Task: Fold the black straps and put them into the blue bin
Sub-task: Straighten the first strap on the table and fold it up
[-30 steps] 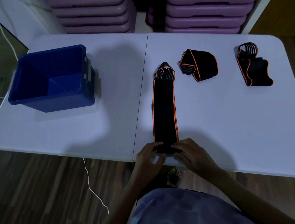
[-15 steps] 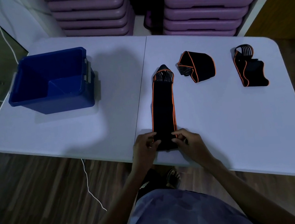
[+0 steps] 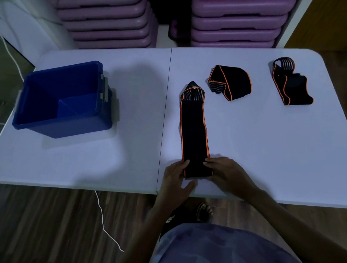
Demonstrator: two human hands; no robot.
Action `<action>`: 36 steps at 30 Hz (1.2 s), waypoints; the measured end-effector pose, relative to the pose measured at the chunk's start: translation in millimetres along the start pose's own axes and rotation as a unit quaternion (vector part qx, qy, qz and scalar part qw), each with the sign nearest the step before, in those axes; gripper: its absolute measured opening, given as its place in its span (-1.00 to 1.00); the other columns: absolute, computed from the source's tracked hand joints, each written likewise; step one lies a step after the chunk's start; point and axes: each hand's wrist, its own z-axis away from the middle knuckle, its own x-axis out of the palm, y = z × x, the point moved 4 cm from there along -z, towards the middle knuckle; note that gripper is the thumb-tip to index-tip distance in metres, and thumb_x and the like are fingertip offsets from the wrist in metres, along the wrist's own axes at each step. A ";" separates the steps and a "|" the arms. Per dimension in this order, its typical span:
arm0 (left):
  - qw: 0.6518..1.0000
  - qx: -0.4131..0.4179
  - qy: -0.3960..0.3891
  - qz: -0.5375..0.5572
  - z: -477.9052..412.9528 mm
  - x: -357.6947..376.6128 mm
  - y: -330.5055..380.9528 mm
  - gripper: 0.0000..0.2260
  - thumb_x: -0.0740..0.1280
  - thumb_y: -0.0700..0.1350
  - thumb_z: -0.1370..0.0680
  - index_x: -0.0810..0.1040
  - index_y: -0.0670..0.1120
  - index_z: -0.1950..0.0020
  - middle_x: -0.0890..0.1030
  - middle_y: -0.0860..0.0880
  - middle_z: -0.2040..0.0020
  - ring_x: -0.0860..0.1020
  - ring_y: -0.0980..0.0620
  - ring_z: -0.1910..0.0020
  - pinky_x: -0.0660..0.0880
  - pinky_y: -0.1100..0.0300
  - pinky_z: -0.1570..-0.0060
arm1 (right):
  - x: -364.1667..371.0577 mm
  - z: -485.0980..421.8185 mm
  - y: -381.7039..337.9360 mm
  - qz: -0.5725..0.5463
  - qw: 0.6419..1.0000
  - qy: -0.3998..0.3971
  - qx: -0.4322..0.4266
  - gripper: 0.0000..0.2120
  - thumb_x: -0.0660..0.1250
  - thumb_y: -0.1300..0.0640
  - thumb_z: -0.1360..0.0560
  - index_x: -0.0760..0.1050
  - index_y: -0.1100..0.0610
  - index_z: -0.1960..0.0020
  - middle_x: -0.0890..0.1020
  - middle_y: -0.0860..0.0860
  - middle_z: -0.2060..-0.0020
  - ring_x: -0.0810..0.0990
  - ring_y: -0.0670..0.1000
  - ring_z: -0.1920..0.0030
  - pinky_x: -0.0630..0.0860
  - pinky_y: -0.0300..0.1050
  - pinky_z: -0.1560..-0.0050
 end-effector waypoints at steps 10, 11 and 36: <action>0.996 -0.092 0.000 -0.007 -41.7 -17.5 4.0 -0.69 0.38 -0.05 -0.48 0.43 -0.19 0.37 0.45 -0.10 0.35 0.36 0.09 0.38 0.29 0.15 0.26 | -14.6 -36.4 0.8 -0.211 0.963 -0.010 0.165 -0.81 0.26 0.04 -0.52 0.55 0.16 0.10 0.55 0.02 0.22 0.53 0.01 0.15 0.42 -0.09 0.13; 0.995 -0.102 0.002 -0.008 -44.8 -17.1 3.4 -0.66 0.37 -0.04 -0.48 0.36 -0.14 0.41 0.41 -0.06 0.40 0.34 0.10 0.41 0.29 0.14 0.28 | -13.4 -38.0 2.3 -0.224 0.956 0.004 0.188 -0.87 0.28 0.09 -0.53 0.55 0.12 0.03 0.55 0.00 0.25 0.54 0.01 0.18 0.44 -0.05 0.14; 0.984 -0.173 -0.018 -0.025 -60.8 -17.1 5.7 -0.57 0.18 0.14 -0.57 0.30 -0.05 0.43 0.41 -0.02 0.42 0.44 -0.02 0.34 0.31 0.13 0.29 | -16.6 -58.3 13.5 -0.158 0.946 -0.021 0.282 -0.52 0.19 -0.20 -0.53 0.41 0.18 0.32 0.54 0.09 0.40 0.55 0.12 0.28 0.46 0.03 0.24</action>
